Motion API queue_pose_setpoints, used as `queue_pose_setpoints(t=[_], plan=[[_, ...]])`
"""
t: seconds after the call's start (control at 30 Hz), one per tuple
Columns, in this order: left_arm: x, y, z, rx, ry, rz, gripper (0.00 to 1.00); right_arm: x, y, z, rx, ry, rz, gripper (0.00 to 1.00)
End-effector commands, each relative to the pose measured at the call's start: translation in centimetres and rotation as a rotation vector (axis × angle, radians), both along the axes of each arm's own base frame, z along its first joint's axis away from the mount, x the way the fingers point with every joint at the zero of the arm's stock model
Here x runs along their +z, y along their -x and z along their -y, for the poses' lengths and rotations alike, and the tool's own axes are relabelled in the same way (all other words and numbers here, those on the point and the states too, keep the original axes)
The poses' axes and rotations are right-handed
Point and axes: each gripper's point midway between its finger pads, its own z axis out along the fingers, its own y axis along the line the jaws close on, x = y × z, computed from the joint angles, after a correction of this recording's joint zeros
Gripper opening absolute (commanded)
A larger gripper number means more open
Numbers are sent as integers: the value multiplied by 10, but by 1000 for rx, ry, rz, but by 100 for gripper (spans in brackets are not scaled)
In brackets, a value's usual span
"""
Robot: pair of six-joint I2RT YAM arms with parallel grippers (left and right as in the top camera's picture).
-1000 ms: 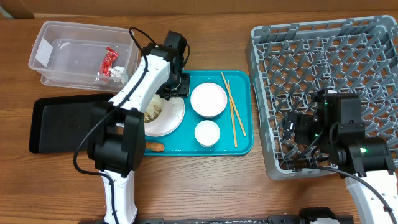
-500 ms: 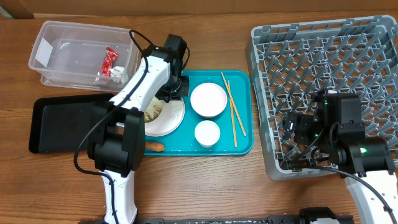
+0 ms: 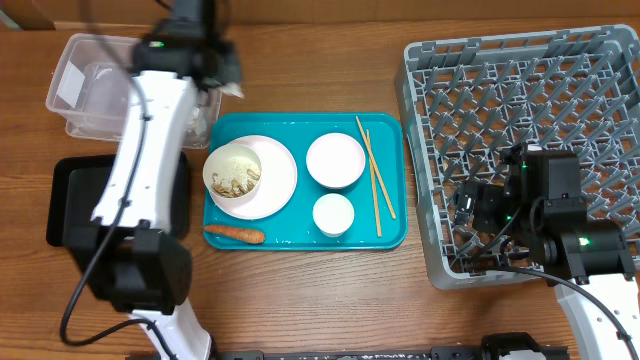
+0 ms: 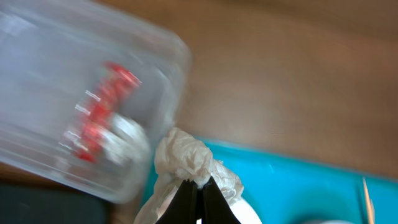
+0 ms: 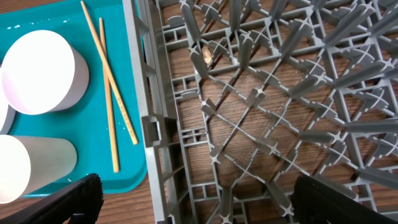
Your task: Sort waste into correct bins and load items into the dishwasher
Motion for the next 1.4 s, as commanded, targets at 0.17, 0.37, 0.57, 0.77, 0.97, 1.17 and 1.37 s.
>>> queue_pose_setpoints(t=[0.17,0.37,0.57,0.77,0.97,1.17,1.37], plan=[[-30,-16,-79,193,-34,-18,4,15,-5,1,-3,5,45,100],[-39,-21,-99,247,-22,-15,45,15,-5,1,-3,5,45,100],[-3,-15,-72,160,47,15,56,15,-5,1,-3,5,45,100],[-16,37,-10,48,108,-197,56,15,-5,1,-3,5,44,100],[-53,94,36,-44,71,-455,53,15,-5,1,-3,5,44,100],[-96,118,63,-42,53,-553,51,14,-4,1,-3,4,43,100],[-133,122,67,-10,67,-561,51,14,-4,1,-3,5,40,100]])
